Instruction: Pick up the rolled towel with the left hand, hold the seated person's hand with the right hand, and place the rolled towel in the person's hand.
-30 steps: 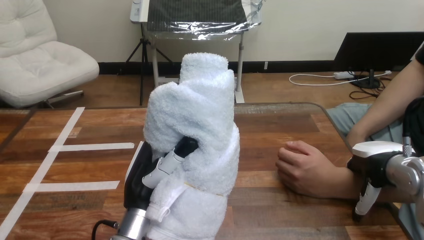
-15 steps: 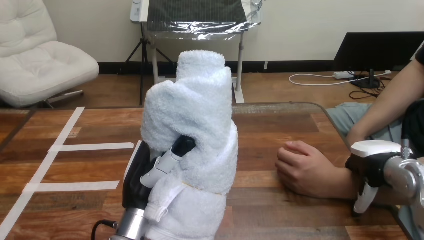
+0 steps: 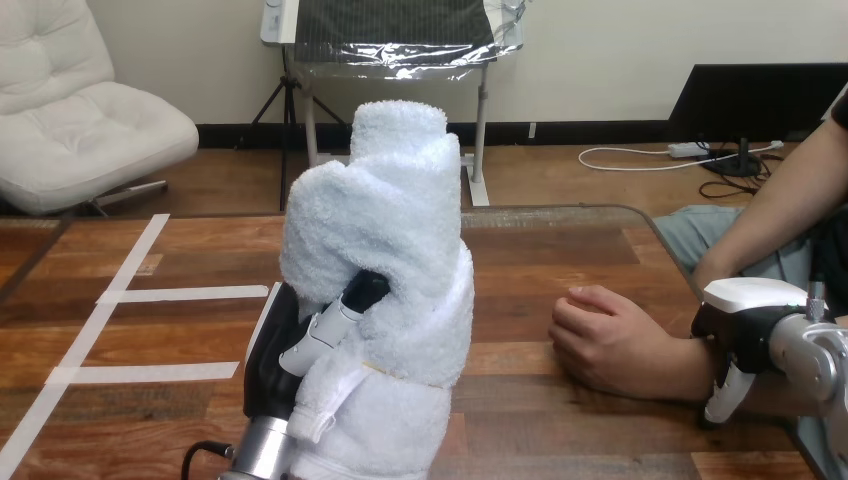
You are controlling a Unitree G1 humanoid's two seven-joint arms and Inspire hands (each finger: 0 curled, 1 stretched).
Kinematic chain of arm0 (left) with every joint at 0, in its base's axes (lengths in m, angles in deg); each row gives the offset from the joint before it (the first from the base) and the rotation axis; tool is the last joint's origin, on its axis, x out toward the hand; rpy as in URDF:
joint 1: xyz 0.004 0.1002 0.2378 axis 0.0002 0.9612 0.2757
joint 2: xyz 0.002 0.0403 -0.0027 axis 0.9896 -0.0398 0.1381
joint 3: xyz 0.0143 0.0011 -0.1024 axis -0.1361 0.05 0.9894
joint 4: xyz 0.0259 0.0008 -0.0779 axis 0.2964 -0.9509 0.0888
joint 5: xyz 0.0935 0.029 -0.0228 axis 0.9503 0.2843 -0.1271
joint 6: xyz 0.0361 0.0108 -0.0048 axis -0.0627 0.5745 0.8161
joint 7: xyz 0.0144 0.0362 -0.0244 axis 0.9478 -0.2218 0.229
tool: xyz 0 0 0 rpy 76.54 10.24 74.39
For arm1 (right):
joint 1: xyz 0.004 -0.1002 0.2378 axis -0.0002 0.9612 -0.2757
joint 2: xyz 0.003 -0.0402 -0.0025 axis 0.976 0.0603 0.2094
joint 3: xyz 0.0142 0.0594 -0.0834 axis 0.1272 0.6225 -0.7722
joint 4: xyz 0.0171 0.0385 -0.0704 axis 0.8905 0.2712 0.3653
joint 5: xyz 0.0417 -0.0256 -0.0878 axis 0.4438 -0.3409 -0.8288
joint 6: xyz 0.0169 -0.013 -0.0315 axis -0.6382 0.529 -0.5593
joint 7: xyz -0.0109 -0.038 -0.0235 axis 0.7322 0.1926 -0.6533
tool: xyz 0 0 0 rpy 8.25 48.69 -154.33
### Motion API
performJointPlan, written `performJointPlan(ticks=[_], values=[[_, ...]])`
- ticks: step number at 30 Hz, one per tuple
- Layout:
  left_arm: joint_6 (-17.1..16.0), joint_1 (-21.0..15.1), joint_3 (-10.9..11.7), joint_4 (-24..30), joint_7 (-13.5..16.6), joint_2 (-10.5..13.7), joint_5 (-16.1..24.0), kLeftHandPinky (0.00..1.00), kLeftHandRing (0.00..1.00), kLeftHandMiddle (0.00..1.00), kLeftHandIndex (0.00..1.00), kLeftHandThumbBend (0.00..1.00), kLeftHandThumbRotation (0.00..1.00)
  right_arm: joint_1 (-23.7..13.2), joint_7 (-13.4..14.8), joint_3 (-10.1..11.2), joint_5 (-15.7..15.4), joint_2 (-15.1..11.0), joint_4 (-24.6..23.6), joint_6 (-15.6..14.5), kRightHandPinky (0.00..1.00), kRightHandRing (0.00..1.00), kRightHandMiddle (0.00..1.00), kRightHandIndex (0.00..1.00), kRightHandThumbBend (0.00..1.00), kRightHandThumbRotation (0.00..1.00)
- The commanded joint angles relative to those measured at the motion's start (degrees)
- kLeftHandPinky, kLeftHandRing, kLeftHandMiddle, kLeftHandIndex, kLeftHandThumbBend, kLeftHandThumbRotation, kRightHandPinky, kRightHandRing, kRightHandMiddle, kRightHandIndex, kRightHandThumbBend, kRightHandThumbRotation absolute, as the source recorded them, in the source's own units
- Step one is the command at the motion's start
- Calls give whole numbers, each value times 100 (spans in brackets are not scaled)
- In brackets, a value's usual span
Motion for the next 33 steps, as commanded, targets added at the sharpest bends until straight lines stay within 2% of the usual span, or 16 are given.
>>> performJointPlan(ticks=[1, 13, 17, 19, 23, 28, 33], values=[[-100, -182, 18, 289, -24, -331, -46, 23, 29, 36, 44, 72, 9, 108, 9, 40, 140, 133, 26, -55, 23, 34, 46, 52, 71, 0], [-65, -186, 30, 268, 9, -333, -61, 23, 29, 35, 45, 71, 9, 188, 76, 96, 246, 68, -152, -173, 24, 35, 46, 50, 71, 0], [-15, -180, 33, 276, 50, -334, -79, 23, 29, 36, 45, 71, 8, 242, 138, 169, 338, 29, -240, -123, 25, 36, 46, 50, 72, 0], [2, -180, 34, 274, 66, -330, -83, 24, 29, 36, 45, 70, 7, 271, 167, 197, 365, 4, -295, -94, 31, 43, 49, 50, 72, 0], [-14, -182, 28, 264, 118, -320, -28, 24, 29, 36, 46, 70, 7, 305, 175, 257, 442, -35, -377, -85, 34, 45, 50, 50, 71, 0], [-32, -179, 13, 261, 175, -294, 44, 23, 29, 35, 46, 70, 7, 359, 210, 349, 511, -50, -463, -80, 32, 41, 48, 50, 70, 0], [-39, -192, 20, 232, 196, -297, 42, 23, 28, 35, 46, 69, 7, 415, 271, 445, 601, -103, -539, 46, 31, 40, 48, 51, 71, 0]])
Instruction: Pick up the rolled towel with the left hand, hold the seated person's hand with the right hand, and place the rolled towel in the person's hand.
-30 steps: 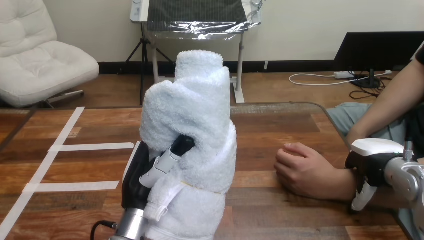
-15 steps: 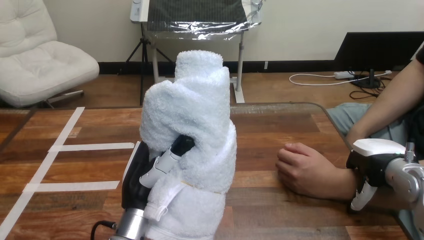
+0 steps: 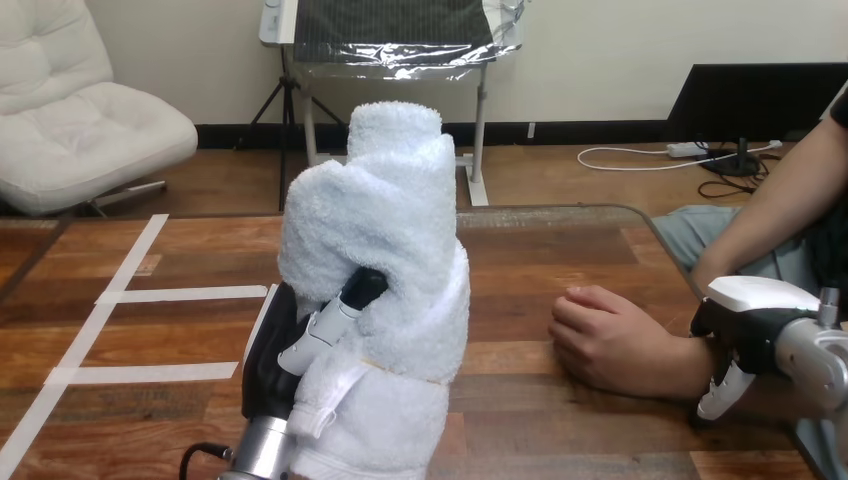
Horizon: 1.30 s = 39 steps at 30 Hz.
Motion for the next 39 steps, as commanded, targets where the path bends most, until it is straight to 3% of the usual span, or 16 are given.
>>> performJointPlan(ticks=[1, 22, 35, 39], values=[[-55, -196, 22, 226, 3, -299, 8, 23, 28, 35, 46, 69, 7, 121, 59, 198, 208, -58, -200, 96, 31, 40, 48, 51, 71, 0], [-56, -270, 52, 91, 27, -354, -33, 23, 29, 35, 46, 70, 4, 255, 242, 491, 374, -82, -351, 210, 31, 39, 48, 53, 72, 0], [-153, -370, 87, -109, 136, -316, 186, 23, 28, 35, 46, 71, 4, 320, 333, 662, 459, -105, -579, 237, 31, 40, 49, 53, 73, 0], [-201, -433, 121, -223, 162, -313, 276, 22, 28, 35, 46, 72, 5, 333, 368, 701, 490, -136, -620, 314, 35, 43, 51, 54, 74, 0]])
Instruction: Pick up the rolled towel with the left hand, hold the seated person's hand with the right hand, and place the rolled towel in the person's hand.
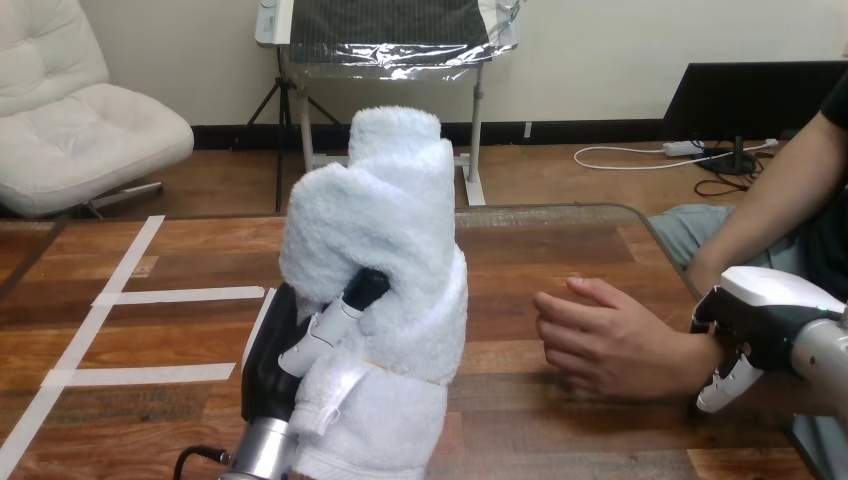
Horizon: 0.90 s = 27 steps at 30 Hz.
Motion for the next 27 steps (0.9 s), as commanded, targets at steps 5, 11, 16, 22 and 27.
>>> performJointPlan(ticks=[5, 11, 16, 22, 27], values=[[-130, -498, 130, -225, 115, -284, 165, 22, 28, 35, 46, 72, 5, -44, 124, 228, 138, -118, -285, 183, 40, 47, 54, 55, 74, 0], [-108, -630, 175, -436, 159, -242, 288, 22, 29, 36, 47, 72, 5, -6, 131, 325, 179, -151, -425, 203, 43, 50, 56, 55, 74, 0], [-165, -796, 233, -723, 107, -191, 405, 22, 29, 37, 48, 72, 6, 1, 185, 369, 204, -176, -503, 226, 42, 49, 55, 54, 75, 0], [-181, -1023, 317, -1080, 112, -133, 607, 23, 30, 37, 48, 73, 8, 40, 285, 477, 264, -223, -601, 373, 41, 48, 54, 54, 77, 0], [-227, -1246, 398, -1430, 132, -88, 773, 23, 30, 38, 48, 75, 9, 68, 352, 591, 281, -211, -714, 387, 38, 46, 52, 53, 78, 0]])
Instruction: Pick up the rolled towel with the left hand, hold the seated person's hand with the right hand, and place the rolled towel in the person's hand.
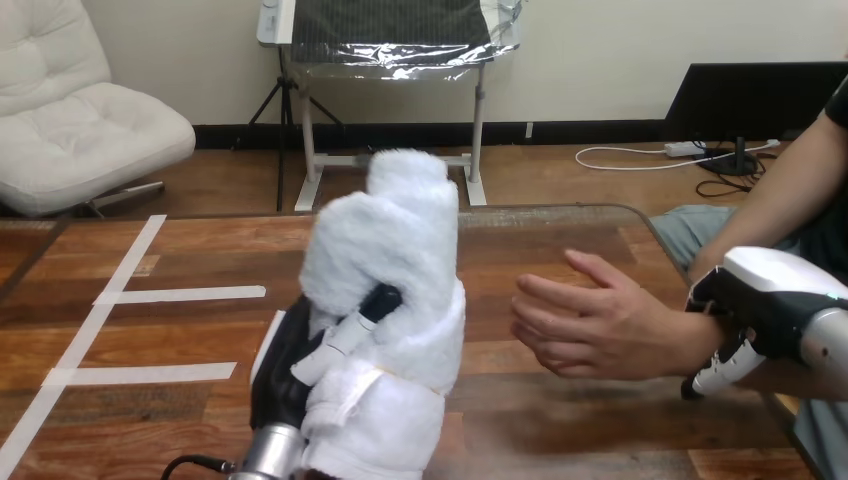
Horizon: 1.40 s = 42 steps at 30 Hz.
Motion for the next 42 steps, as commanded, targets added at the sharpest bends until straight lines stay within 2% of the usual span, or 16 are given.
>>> performJointPlan(ticks=[1, 5, 16, 25, 30, 42], values=[[-194, -766, 129, -279, -37, -82, 115, 23, 30, 38, 48, 76, 9, -116, 190, 261, 65, -127, -351, 85, 38, 46, 52, 53, 78, 0], [-160, -965, 209, -544, -39, -42, 180, 23, 30, 37, 48, 77, 9, -144, 80, 313, 50, -130, -516, -95, 37, 45, 52, 53, 77, 0], [-191, -1438, 357, -1200, -79, 44, 330, 24, 30, 37, 47, 82, 9, -137, 22, 480, 91, -173, -867, -199, 40, 47, 54, 52, 78, 0], [-331, -1802, 409, -1709, -33, 97, 628, 24, 30, 37, 46, 84, 12, -162, -11, 551, 70, -195, -1114, -291, 40, 47, 53, 52, 78, 0], [-548, -2019, 460, -2071, -89, 101, 764, 24, 30, 37, 46, 83, 12, -182, 0, 571, 71, -194, -1205, -286, 39, 46, 52, 52, 79, 0], [-823, -2471, 562, -2785, -122, 104, 910, 23, 30, 37, 46, 83, 13, -188, -7, 643, 125, -154, -1368, -255, 39, 46, 52, 51, 80, 0]])
